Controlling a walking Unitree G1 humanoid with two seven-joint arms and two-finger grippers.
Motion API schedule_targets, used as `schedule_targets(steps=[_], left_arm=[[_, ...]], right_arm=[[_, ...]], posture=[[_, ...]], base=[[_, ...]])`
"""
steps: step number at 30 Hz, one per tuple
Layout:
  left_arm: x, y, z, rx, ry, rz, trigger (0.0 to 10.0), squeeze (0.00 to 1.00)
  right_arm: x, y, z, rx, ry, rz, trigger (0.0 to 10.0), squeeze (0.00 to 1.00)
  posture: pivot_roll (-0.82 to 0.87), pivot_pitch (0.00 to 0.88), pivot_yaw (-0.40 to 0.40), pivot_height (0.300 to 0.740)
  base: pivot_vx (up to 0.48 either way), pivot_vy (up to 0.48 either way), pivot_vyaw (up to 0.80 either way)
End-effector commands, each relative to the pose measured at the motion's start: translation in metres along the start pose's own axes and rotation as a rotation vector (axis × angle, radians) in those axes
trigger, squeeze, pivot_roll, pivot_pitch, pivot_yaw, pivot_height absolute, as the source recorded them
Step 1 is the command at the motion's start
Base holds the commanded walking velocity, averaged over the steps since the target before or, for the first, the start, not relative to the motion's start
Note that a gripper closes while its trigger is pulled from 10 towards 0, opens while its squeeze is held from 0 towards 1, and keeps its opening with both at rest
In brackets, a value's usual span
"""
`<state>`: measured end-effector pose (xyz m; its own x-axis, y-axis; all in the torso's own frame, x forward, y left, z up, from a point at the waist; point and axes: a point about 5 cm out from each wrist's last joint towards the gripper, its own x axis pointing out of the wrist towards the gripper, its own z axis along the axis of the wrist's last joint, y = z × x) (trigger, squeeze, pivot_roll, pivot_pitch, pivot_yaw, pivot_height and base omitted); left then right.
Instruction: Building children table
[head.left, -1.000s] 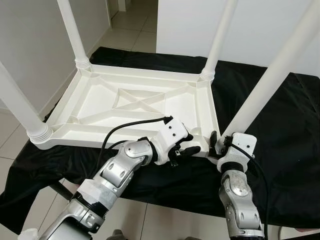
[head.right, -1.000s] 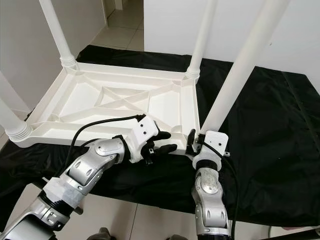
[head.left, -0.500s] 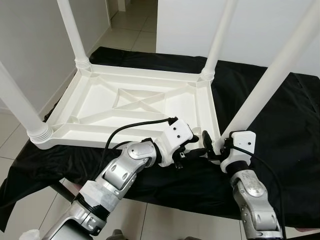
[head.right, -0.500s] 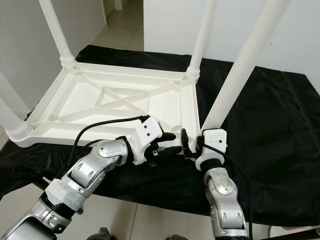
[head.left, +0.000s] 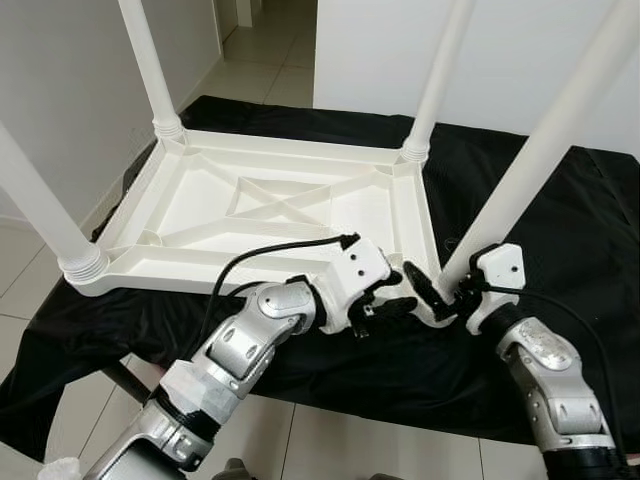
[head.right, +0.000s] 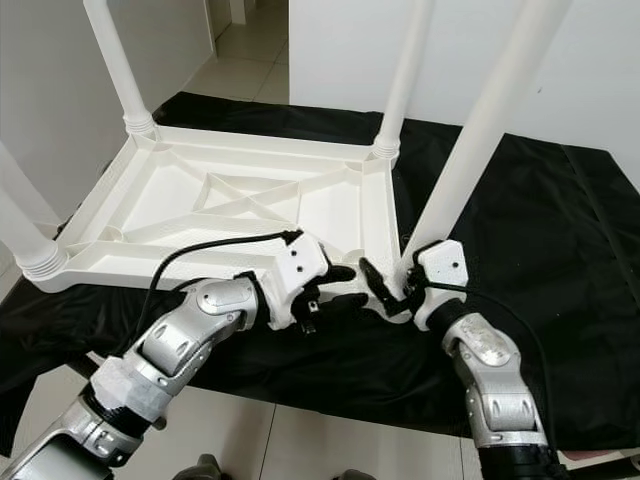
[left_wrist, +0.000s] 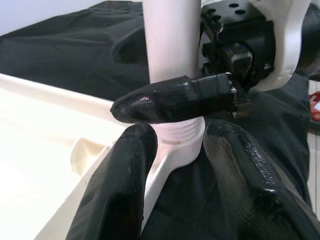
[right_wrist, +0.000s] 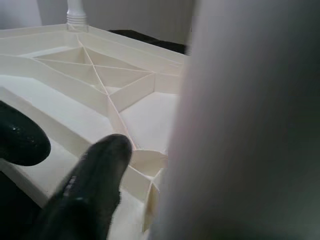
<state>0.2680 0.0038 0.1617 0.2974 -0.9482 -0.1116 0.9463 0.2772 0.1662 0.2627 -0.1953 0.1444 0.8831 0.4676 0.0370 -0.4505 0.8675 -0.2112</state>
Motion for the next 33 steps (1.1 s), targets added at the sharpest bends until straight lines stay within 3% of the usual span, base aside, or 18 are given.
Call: schedule_targets(steps=[1, 3, 4, 5, 6, 9, 10, 11, 12, 19, 22, 28, 33], left_arm=[[0.000, -0.007, 0.002, 0.004, 0.004, -0.109, 10.0, 0.00], [0.000, -0.007, 0.002, 0.004, 0.004, -0.109, 10.0, 0.00], [-0.001, -0.006, 0.003, 0.005, 0.004, -0.107, 10.0, 0.00], [-0.001, -0.006, 0.003, 0.005, 0.004, -0.107, 10.0, 0.00], [-0.001, -0.006, 0.004, 0.007, 0.004, -0.103, 10.0, 0.00], [-0.001, -0.005, 0.004, 0.009, 0.002, -0.100, 10.0, 0.00], [0.000, -0.004, 0.004, 0.010, 0.001, -0.098, 10.0, 0.00], [0.000, -0.004, 0.004, 0.010, 0.001, -0.098, 10.0, 0.00], [0.001, -0.004, 0.005, 0.011, -0.003, -0.095, 10.0, 0.00], [0.004, -0.003, 0.006, -0.005, -0.016, -0.083, 10.0, 0.00], [0.006, 0.001, 0.005, -0.009, -0.016, -0.042, 10.0, 0.00], [0.006, 0.001, 0.004, -0.018, -0.017, -0.034, 10.0, 0.00], [0.002, 0.000, -0.001, -0.018, -0.005, -0.032, 10.0, 0.00]], right_arm=[[0.000, 0.002, -0.008, 0.019, 0.038, 0.052, 4.2, 0.00], [0.000, 0.002, -0.008, 0.019, 0.038, 0.052, 4.2, 0.00], [-0.003, 0.001, -0.010, 0.023, 0.052, 0.067, 2.6, 0.00], [-0.003, 0.001, -0.010, 0.023, 0.052, 0.067, 2.6, 0.00], [-0.006, 0.000, -0.014, 0.041, 0.073, 0.081, 0.0, 0.00], [-0.011, -0.001, -0.019, 0.071, 0.091, 0.091, 0.0, 0.00], [-0.012, -0.001, -0.020, 0.079, 0.091, 0.085, 5.3, 0.00], [-0.012, -0.001, -0.020, 0.079, 0.091, 0.085, 5.3, 0.00], [-0.011, -0.004, -0.018, 0.097, 0.080, 0.043, 10.0, 0.00], [-0.006, -0.009, -0.010, 0.156, 0.044, -0.058, 10.0, 0.00], [0.002, -0.006, -0.006, 0.115, 0.070, -0.243, 10.0, 0.00], [0.005, -0.002, -0.005, 0.127, 0.073, -0.327, 10.0, 0.00], [0.007, 0.011, -0.006, 0.170, 0.087, -0.510, 10.0, 0.00]], posture=[[0.07, 0.003, -0.019, 0.740], [0.07, 0.003, -0.019, 0.740], [0.08, 0.000, -0.022, 0.740], [0.08, 0.000, -0.022, 0.740], [0.07, 0.000, -0.024, 0.740], [0.07, 0.000, -0.025, 0.740], [0.06, 0.000, -0.029, 0.740], [0.06, 0.000, -0.029, 0.740], [0.06, 0.000, -0.031, 0.740], [0.05, 0.000, -0.036, 0.740], [0.04, 0.000, -0.047, 0.740], [0.04, 0.000, -0.050, 0.740], [0.04, 0.000, -0.053, 0.740]], base=[[0.000, 0.000, 0.00], [0.000, 0.000, 0.00], [0.000, 0.000, 0.00], [0.000, 0.000, 0.00], [0.000, 0.000, 0.00], [0.000, 0.000, 0.00], [0.000, 0.000, 0.00], [0.000, 0.000, 0.00], [0.000, 0.000, 0.00], [0.000, 0.000, 0.00], [0.000, 0.000, 0.00], [0.000, 0.000, 0.00], [0.000, 0.000, 0.00]])
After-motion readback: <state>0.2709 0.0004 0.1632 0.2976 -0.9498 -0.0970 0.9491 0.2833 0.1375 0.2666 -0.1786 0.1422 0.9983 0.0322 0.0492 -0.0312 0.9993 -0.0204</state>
